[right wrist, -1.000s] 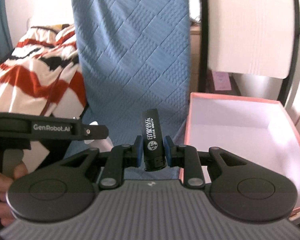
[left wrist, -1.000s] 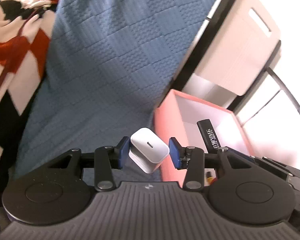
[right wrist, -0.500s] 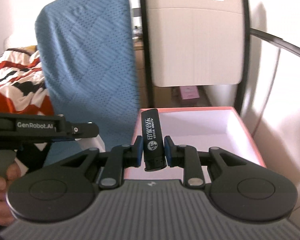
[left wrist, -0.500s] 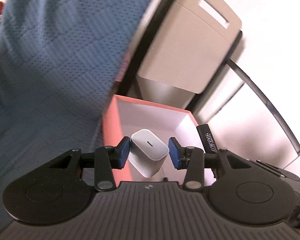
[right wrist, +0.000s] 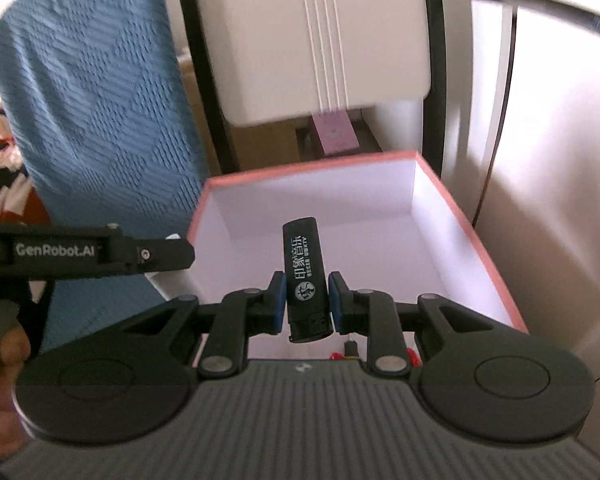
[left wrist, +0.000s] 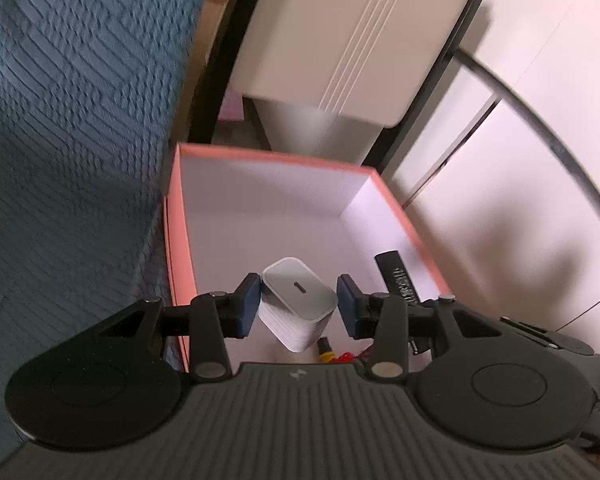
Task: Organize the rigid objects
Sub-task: 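Carry the charger with the left tool while the right tool carries the USB stick to the box, then open both tools to release the charger and USB stick into the box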
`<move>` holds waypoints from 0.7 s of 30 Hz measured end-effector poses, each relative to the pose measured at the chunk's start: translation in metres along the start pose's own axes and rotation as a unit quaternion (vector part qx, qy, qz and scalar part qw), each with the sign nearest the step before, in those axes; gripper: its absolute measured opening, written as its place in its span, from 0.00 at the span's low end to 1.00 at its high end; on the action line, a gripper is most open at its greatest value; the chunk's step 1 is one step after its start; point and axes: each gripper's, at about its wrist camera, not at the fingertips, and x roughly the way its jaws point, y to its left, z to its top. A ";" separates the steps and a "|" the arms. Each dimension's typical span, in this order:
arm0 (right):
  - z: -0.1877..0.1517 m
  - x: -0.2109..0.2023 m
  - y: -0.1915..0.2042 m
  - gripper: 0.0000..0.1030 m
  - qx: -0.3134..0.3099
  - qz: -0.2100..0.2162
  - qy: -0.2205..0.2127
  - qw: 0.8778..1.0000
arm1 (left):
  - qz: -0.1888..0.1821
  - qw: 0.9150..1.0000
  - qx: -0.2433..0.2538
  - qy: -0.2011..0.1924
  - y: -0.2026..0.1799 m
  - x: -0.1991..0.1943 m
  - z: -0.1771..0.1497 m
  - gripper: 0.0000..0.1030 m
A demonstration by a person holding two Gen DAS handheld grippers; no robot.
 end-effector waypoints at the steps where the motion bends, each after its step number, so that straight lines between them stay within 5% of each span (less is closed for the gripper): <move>1: -0.001 0.006 -0.001 0.25 0.001 0.001 0.007 1.000 | -0.002 1.000 -0.002 0.006 0.001 0.006 0.000 0.46; 13: -0.031 0.059 -0.023 0.25 0.036 0.014 0.080 0.996 | -0.008 0.999 -0.001 0.048 0.000 0.050 -0.009 0.46; 21: -0.029 0.051 -0.033 0.26 0.061 0.008 0.073 0.995 | -0.009 0.999 0.009 0.035 -0.008 0.038 -0.010 0.46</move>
